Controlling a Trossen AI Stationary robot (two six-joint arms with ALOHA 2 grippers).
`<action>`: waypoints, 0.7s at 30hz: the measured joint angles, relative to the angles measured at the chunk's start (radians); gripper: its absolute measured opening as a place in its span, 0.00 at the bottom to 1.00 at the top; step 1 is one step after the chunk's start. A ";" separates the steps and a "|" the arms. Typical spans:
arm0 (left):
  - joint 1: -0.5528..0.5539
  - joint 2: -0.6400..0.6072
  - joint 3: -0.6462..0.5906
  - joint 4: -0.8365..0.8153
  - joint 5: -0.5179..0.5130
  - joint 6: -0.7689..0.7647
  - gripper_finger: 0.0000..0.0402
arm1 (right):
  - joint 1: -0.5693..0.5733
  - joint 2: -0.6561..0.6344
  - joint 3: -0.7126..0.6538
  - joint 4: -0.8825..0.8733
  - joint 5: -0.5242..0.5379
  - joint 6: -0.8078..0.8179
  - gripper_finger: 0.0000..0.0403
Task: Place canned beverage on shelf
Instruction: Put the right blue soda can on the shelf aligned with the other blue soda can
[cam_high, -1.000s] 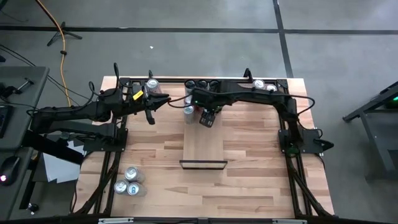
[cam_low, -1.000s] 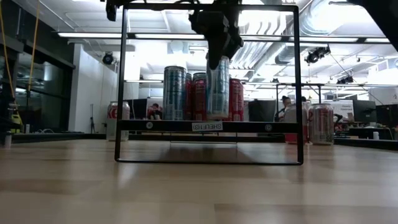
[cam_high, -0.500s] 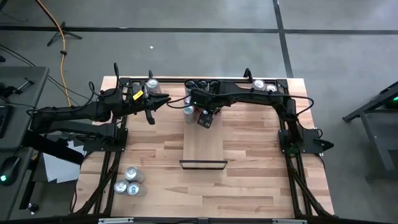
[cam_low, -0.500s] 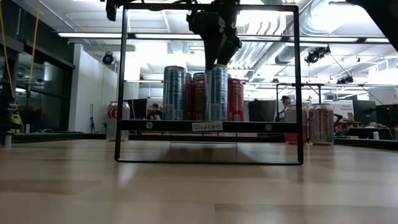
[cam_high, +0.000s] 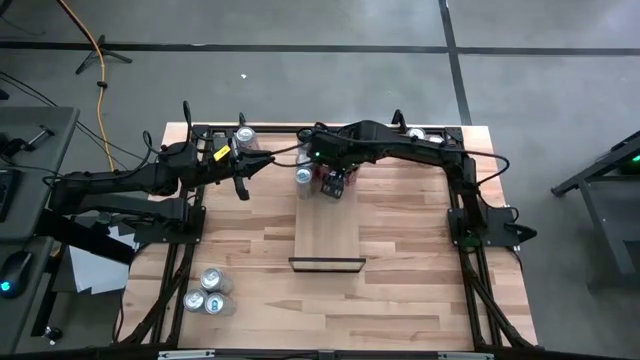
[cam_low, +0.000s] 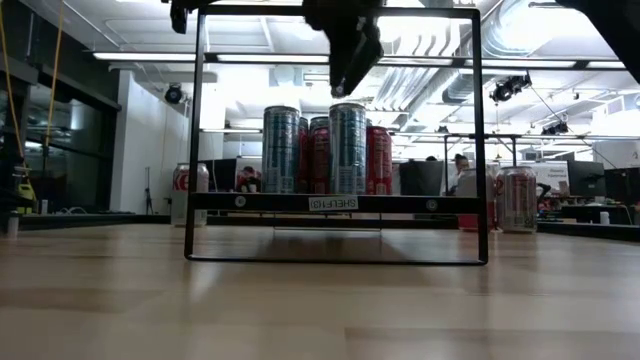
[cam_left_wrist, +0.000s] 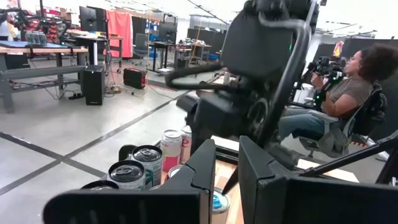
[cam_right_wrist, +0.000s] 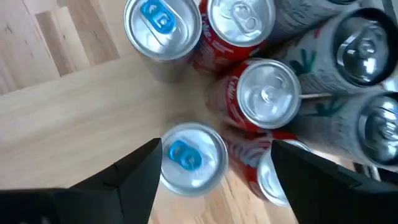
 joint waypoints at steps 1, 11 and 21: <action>0.000 0.000 0.000 0.000 0.000 0.000 0.04 | 0.004 -0.001 0.011 -0.020 0.002 -0.008 0.71; 0.000 0.000 0.000 -0.016 -0.015 0.002 0.04 | 0.112 -0.186 -0.191 -0.128 0.065 0.032 0.39; 0.000 0.000 0.000 -0.076 0.078 0.001 0.04 | 0.178 -0.747 -0.955 0.306 0.019 0.418 0.04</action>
